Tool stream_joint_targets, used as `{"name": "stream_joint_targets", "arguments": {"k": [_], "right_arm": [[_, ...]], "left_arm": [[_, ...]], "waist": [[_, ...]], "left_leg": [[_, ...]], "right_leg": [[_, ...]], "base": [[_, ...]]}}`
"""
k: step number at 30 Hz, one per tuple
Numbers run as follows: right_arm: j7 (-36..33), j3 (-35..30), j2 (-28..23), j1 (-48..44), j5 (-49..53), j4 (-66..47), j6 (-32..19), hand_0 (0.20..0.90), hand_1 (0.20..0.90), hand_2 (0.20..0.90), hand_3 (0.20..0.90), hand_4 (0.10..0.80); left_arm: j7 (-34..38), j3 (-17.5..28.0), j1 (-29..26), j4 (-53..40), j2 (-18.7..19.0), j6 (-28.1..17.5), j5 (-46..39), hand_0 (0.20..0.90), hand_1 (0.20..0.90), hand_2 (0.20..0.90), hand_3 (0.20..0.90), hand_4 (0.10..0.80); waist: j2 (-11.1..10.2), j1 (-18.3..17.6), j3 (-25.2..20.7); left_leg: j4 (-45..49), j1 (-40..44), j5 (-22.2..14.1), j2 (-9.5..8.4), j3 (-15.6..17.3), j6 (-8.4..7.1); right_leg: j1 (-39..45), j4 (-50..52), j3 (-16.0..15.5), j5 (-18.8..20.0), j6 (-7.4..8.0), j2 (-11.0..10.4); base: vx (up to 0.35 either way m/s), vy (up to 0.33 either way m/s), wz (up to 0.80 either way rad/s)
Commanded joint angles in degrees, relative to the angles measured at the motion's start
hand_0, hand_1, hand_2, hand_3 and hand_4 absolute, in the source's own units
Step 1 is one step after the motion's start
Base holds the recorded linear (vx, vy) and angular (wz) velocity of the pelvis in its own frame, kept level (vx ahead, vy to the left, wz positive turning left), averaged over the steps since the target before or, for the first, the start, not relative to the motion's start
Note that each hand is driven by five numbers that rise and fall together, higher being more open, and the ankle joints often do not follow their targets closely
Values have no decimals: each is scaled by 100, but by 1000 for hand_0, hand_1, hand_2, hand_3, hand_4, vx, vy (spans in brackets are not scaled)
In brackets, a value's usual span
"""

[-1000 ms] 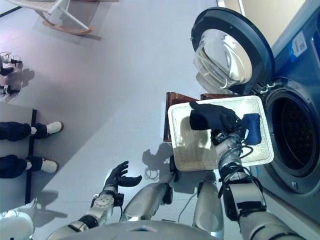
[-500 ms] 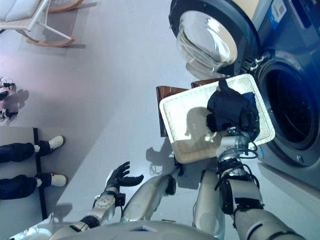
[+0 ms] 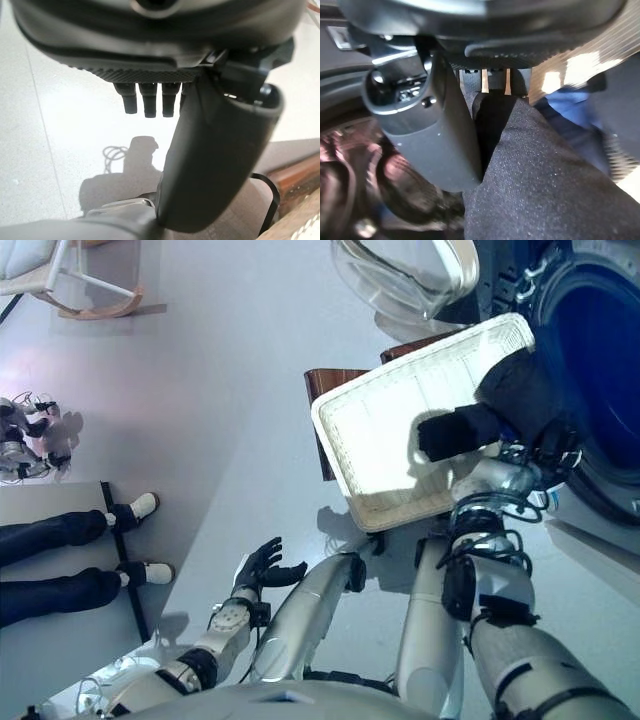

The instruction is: Pick up the clothes and place them into the washing machine

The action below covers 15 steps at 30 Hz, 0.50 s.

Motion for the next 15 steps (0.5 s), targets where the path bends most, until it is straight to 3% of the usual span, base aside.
{"name": "stream_joint_targets", "arguments": {"k": [1, 6, 10, 15], "right_arm": [[193, 138, -409, -476, -30, -807, -606, 300, 300, 300, 300, 400], [278, 27, -828, -769, 203, -672, -663, 300, 300, 300, 300, 400], [165, 204, -1555, -1240, 63, -413, -564, 300, 300, 300, 300, 400], [52, 430, -1868, -1485, -146, -368, -505, 300, 300, 300, 300, 400]], "left_arm": [[148, -124, 148, 127, 164, -115, -183, 900, 900, 900, 900, 800], [114, -133, 341, 43, 171, -107, -163, 900, 900, 900, 900, 800], [103, -100, 430, 4, 233, -152, -130, 900, 900, 900, 900, 800], [85, -143, 502, -64, 207, -203, -137, 900, 900, 900, 900, 800]], "waist": [[146, 70, -288], [290, 158, -412], [465, 254, -511], [576, 325, -595]], "left_leg": [[-123, -176, -55, -21, -252, -32], [-301, 33, -92, -39, -227, -34], [-459, 168, -73, -73, -215, -64], [-673, 352, -32, -51, -223, -84]], "right_leg": [[375, 411, -273, -653, -59, 162], [517, 292, -200, -721, -68, 214], [592, 165, -124, -714, -80, 214], [738, -86, -77, -640, -76, 263]], "base": [[82, 16, 0], [83, 30, -4], [70, 14, -12], [79, 6, -3]]}}
